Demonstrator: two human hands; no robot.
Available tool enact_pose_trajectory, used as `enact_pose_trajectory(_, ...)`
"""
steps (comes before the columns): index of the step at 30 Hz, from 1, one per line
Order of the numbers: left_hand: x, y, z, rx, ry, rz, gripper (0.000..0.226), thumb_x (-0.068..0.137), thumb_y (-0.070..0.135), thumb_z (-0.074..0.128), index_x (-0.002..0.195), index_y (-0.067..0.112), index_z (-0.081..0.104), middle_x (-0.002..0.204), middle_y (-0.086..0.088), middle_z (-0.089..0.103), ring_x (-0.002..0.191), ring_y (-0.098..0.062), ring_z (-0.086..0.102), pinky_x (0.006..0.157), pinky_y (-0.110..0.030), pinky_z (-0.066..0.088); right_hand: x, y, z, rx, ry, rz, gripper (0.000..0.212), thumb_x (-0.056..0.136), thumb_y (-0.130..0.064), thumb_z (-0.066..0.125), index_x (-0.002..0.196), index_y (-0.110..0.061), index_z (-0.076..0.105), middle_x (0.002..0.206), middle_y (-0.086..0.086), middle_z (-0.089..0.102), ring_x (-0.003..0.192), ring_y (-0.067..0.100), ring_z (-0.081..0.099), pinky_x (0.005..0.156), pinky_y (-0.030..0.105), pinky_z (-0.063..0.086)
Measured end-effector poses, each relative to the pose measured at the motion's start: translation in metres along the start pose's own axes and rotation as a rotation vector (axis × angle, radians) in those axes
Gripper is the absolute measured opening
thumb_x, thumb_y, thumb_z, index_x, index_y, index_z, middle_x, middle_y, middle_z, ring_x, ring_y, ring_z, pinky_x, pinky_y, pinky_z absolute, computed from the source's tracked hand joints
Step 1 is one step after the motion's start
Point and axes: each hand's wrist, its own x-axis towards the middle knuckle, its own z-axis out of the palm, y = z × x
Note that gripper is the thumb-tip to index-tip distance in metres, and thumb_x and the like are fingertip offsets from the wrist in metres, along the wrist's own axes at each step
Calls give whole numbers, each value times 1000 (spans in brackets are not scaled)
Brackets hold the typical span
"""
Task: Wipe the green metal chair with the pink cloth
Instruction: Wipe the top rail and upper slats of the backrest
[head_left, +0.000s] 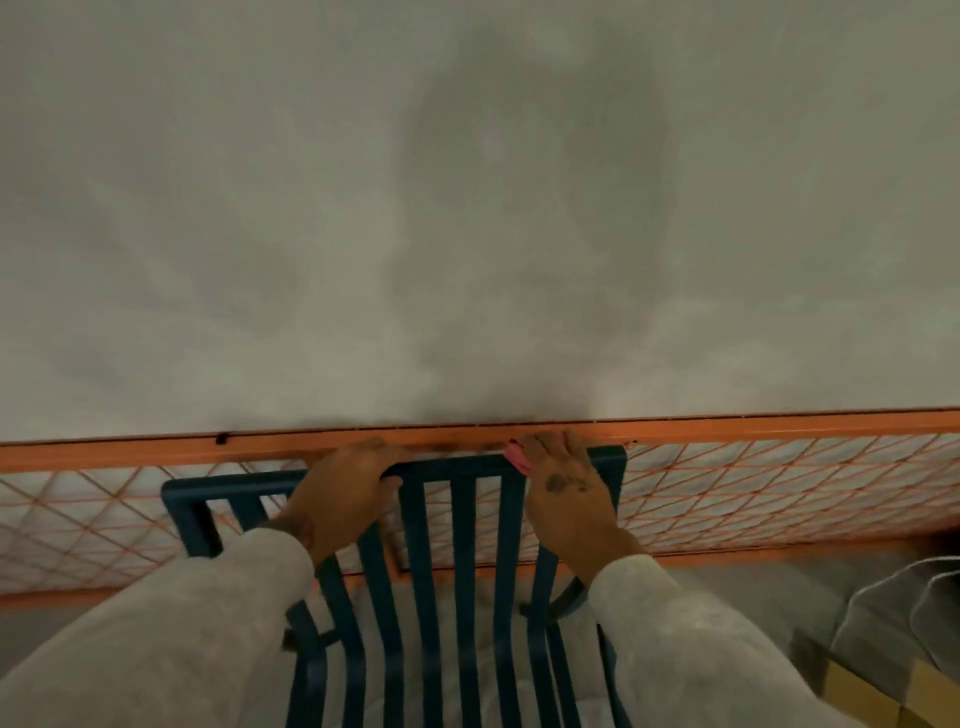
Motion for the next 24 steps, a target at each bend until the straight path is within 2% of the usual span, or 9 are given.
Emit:
enact_pose_trajectory(2, -21, -26, -14, -31, 48, -29, 31, 90, 9, 62, 120, 17, 66, 111, -2, 67, 96, -17, 62, 87, -34, 51, 4, -24, 5, -27, -26, -44, 66, 92, -10, 53, 152, -16, 25, 157, 3, 28, 147, 25, 19, 124, 39, 0)
enact_pose_trajectory(5, -50, -68, -34, -7, 107, -112, 30, 91, 11, 62, 119, 21, 65, 110, 3, 65, 94, -10, 56, 88, -28, 48, 9, -64, 14, -31, -39, -86, 70, 92, -11, 54, 154, -14, 21, 160, 4, 21, 149, 25, 15, 124, 41, 1)
enact_pose_trajectory(10, -93, -126, -57, 52, 201, -248, 28, 87, 5, 65, 114, 13, 67, 106, -9, 68, 96, -29, 62, 85, -40, 51, 20, -142, 25, 6, -41, -163, 68, 89, -5, 53, 152, -14, 27, 158, 3, 26, 146, 23, 21, 123, 43, 3)
enact_pose_trajectory(13, -114, -153, -58, -38, 251, -321, 38, 89, 5, 64, 126, 11, 62, 114, -11, 65, 99, -27, 61, 89, -33, 48, 24, -187, 36, 62, -27, -158, 69, 88, -4, 56, 151, -14, 28, 155, 5, 31, 145, 26, 25, 123, 42, 7)
enact_pose_trajectory(15, -126, -166, -56, -202, 268, -354, 49, 90, 2, 61, 136, 16, 53, 121, -5, 61, 106, -17, 60, 90, -21, 45, 27, -216, 43, 98, -53, -163, 73, 89, -2, 56, 153, -16, 24, 157, 4, 28, 147, 28, 19, 123, 42, 6)
enact_pose_trajectory(17, -133, -171, -54, -425, 209, -403, 57, 92, -3, 55, 142, 22, 44, 126, 8, 55, 111, -5, 54, 84, -3, 40, 32, -239, 48, 106, -63, -191, 75, 86, -2, 60, 152, -17, 27, 157, 3, 29, 147, 27, 20, 123, 41, 6)
enact_pose_trajectory(19, -146, -183, -53, -570, 145, -452, 58, 93, -7, 49, 144, 20, 40, 131, 8, 54, 116, -5, 53, 73, 5, 39, 36, -270, 54, 97, -52, -226, 73, 84, -4, 63, 148, -19, 33, 152, 2, 37, 143, 26, 27, 122, 41, 14)
enact_pose_trajectory(22, -159, -191, -48, -602, 64, -435, 55, 94, -9, 43, 143, 15, 42, 139, -1, 53, 124, -10, 50, 79, 3, 38, 37, -299, 59, 120, -45, -244, 79, 81, 2, 65, 149, -21, 33, 152, 1, 38, 142, 27, 26, 122, 40, 15)
enact_pose_trajectory(24, -167, -191, -43, -586, 24, -414, 55, 93, -8, 44, 143, 16, 43, 140, -2, 53, 128, -13, 49, 94, -9, 37, 38, -309, 67, 1, -20, -367, 81, 83, 5, 60, 153, -18, 27, 157, 2, 30, 147, 26, 20, 123, 40, 9)
